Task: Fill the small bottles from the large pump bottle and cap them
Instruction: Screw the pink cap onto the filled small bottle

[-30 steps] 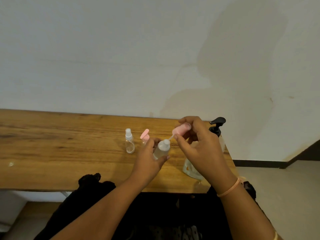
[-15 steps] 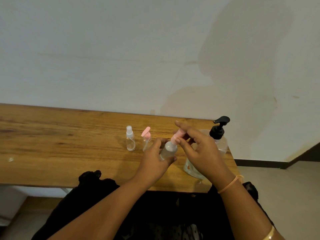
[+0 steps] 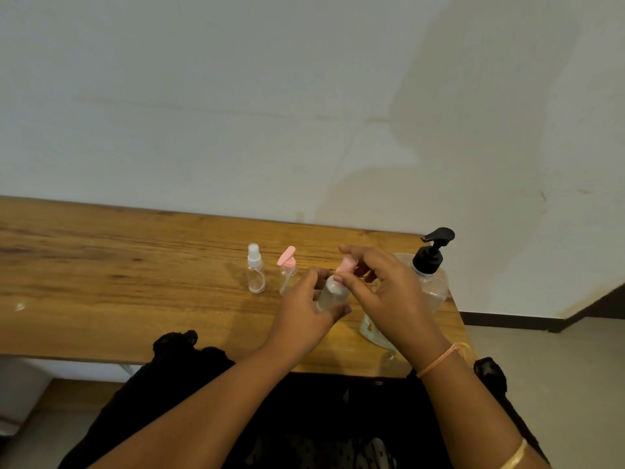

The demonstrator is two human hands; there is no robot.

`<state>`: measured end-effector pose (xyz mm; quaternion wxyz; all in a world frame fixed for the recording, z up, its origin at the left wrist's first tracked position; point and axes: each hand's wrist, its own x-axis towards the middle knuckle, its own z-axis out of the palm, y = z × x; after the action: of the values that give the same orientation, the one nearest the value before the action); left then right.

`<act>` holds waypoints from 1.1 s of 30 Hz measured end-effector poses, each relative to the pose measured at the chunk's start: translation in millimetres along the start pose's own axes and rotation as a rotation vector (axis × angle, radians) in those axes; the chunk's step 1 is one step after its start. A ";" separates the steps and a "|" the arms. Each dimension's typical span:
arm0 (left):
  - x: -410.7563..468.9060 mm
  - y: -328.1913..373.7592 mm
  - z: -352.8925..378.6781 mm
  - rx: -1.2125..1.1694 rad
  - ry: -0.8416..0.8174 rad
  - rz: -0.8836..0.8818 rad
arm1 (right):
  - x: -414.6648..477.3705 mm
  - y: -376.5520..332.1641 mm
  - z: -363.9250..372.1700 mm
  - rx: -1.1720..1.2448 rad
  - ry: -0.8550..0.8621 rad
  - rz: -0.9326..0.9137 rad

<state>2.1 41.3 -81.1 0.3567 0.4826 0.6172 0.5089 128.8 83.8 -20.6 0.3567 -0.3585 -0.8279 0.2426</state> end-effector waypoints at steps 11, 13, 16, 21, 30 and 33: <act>0.9 2.4 -2.9 -0.004 0.020 0.013 | -4.3 -2.2 -2.4 0.485 -0.082 0.239; 1.7 0.9 -3.5 -0.007 0.025 0.008 | -4.1 -2.2 -2.4 0.457 -0.056 0.227; 1.2 0.7 -3.5 -0.015 0.025 0.003 | -4.1 0.0 -2.1 0.439 0.054 0.225; 1.4 4.4 -2.4 -0.059 0.028 0.030 | -2.8 -0.7 6.0 0.392 -0.039 0.206; -0.4 8.8 -2.9 -0.094 0.060 0.077 | -2.8 -2.3 18.2 0.446 -0.045 0.262; -0.2 9.4 -3.0 -0.096 0.055 0.079 | -2.8 2.2 19.7 0.523 -0.019 0.257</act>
<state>1.6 40.4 -71.3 0.3420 0.4748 0.5822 0.5645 116.0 80.2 -35.6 0.3953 -0.3542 -0.6884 0.4943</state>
